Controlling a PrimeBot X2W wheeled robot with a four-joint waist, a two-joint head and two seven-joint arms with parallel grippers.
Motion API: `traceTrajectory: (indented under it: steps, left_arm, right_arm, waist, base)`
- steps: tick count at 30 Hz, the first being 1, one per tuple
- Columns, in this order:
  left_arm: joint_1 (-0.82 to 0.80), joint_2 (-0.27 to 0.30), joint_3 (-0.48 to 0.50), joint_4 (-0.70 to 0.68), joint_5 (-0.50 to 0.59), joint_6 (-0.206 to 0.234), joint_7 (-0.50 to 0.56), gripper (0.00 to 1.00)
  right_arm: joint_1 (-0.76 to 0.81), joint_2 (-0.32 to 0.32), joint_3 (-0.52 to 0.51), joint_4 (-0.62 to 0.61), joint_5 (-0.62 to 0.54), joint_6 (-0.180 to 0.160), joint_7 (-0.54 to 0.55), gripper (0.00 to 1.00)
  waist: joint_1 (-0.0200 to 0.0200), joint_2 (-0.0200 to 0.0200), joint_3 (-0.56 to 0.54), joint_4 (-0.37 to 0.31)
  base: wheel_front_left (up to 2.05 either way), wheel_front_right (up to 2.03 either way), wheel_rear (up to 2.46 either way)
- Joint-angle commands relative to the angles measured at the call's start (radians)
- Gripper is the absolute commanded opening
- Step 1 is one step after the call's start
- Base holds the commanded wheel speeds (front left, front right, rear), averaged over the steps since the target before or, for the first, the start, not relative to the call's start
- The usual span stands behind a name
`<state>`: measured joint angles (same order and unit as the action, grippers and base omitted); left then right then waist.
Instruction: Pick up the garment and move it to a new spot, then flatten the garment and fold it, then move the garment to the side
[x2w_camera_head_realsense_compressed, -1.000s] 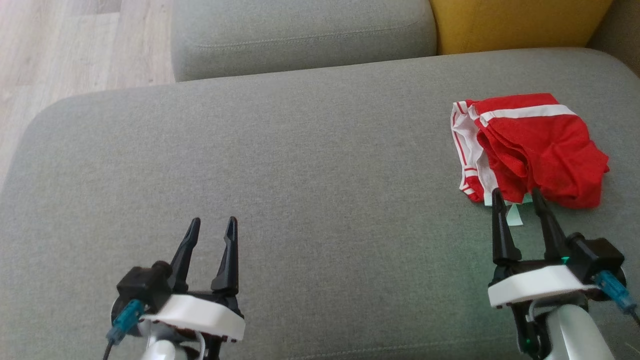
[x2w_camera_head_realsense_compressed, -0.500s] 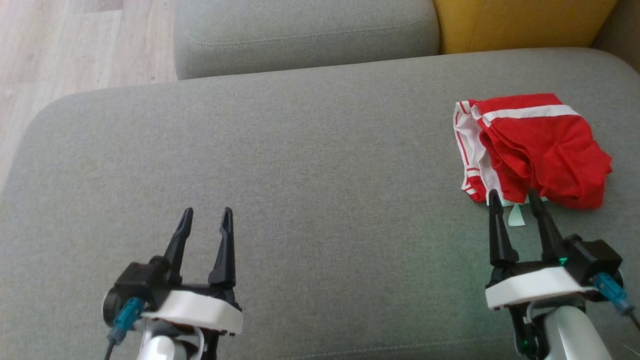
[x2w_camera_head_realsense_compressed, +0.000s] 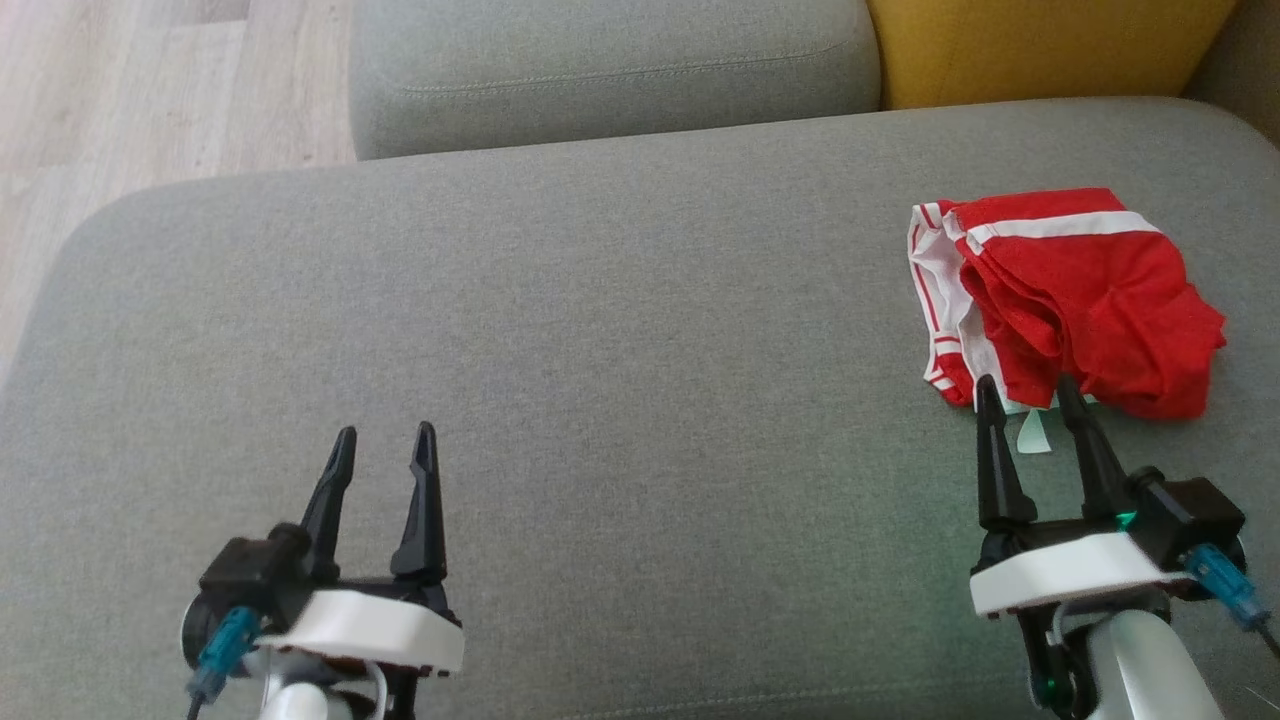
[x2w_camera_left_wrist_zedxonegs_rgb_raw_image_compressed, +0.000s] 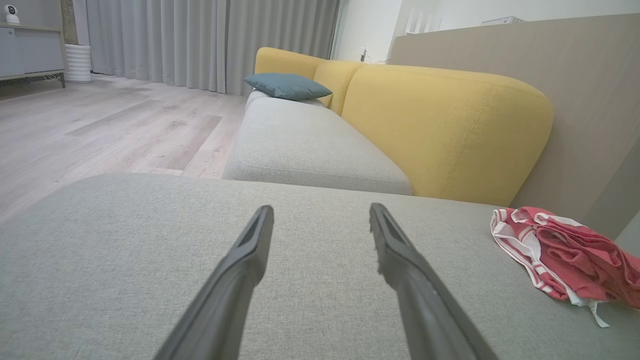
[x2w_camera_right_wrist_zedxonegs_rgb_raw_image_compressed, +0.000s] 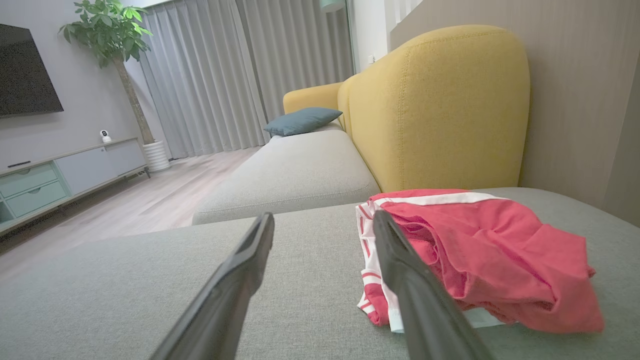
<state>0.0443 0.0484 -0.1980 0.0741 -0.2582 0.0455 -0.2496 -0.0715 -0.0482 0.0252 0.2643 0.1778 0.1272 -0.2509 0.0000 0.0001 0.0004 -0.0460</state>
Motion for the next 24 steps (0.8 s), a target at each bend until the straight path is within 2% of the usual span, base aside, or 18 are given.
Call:
traceTrajectory:
  steps: [1, 9, 24]
  left_arm:
    - [-0.028, 0.002, 0.040, -0.029, -0.005, 0.008, -0.012, 1.00]
    - [-0.025, 0.002, 0.047, -0.012, -0.009, 0.013, -0.012, 1.00]
    - [-0.020, 0.002, 0.074, -0.025, -0.034, 0.053, -0.012, 1.00]
  right_arm:
    - [-0.023, -0.002, 0.026, -0.037, 0.012, 0.003, -0.011, 1.00]
    - [-0.019, -0.002, 0.034, -0.033, 0.014, 0.003, -0.011, 1.00]
    - [-0.013, -0.002, 0.056, -0.006, 0.008, 0.003, -0.011, 1.00]
  waist:
    - [0.0000, -0.0001, -0.001, -0.001]
    - [0.0000, -0.0001, -0.003, -0.002]
    - [0.0000, -0.0001, -0.001, 0.013]
  base:
    - [0.00, 0.00, 0.00]
    - [0.00, 0.00, 0.00]
    - [0.00, 0.00, 0.00]
